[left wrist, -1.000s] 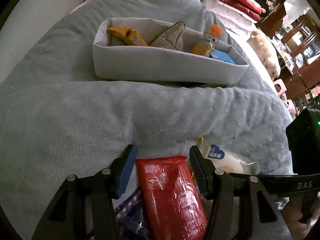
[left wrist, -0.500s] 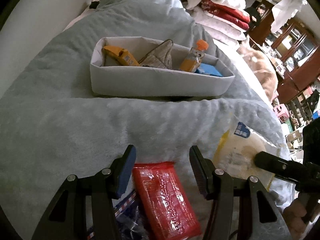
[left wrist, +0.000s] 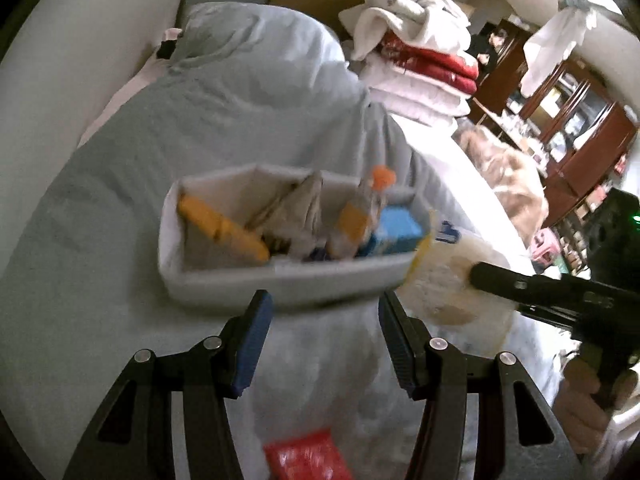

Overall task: Organize objects
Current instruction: 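Carry the zip bag into the basket and open the right gripper, then move the right gripper down to the red packet, then close the right gripper on the red packet and lift it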

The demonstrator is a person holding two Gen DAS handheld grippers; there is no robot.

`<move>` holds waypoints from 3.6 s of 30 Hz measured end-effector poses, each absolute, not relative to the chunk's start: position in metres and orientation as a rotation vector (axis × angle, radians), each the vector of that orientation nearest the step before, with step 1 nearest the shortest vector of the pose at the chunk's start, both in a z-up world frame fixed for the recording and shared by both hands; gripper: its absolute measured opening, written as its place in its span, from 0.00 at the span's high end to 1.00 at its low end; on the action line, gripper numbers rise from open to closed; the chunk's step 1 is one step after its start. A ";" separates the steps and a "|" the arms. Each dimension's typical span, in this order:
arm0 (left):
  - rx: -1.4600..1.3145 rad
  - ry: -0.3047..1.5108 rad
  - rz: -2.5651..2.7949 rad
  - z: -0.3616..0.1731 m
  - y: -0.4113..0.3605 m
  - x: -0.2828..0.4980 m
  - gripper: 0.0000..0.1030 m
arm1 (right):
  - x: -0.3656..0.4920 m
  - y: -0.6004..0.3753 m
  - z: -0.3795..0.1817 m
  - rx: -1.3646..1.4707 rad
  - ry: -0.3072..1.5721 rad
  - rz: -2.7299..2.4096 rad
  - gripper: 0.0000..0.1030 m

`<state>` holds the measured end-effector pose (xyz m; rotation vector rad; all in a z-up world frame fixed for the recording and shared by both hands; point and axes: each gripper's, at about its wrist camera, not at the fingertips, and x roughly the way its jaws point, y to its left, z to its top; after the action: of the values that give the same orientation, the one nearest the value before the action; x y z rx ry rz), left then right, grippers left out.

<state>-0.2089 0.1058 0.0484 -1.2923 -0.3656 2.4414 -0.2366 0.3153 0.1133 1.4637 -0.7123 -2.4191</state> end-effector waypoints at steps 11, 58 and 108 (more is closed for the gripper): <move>-1.276 -0.308 2.484 0.022 0.118 -0.288 0.47 | -0.349 0.284 0.094 1.726 -0.433 -2.484 0.69; -1.278 -0.180 2.691 0.031 0.072 -0.128 0.47 | -0.169 0.251 0.047 1.654 -0.457 -2.020 0.47; -1.328 -0.171 2.763 0.013 0.057 -0.062 0.46 | -0.129 0.257 0.057 1.711 -0.418 -2.136 0.70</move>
<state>-0.0615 0.0573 0.0131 -1.3284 -0.1713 2.7628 -0.1293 0.2572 0.0565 1.7109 -0.4180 -2.1360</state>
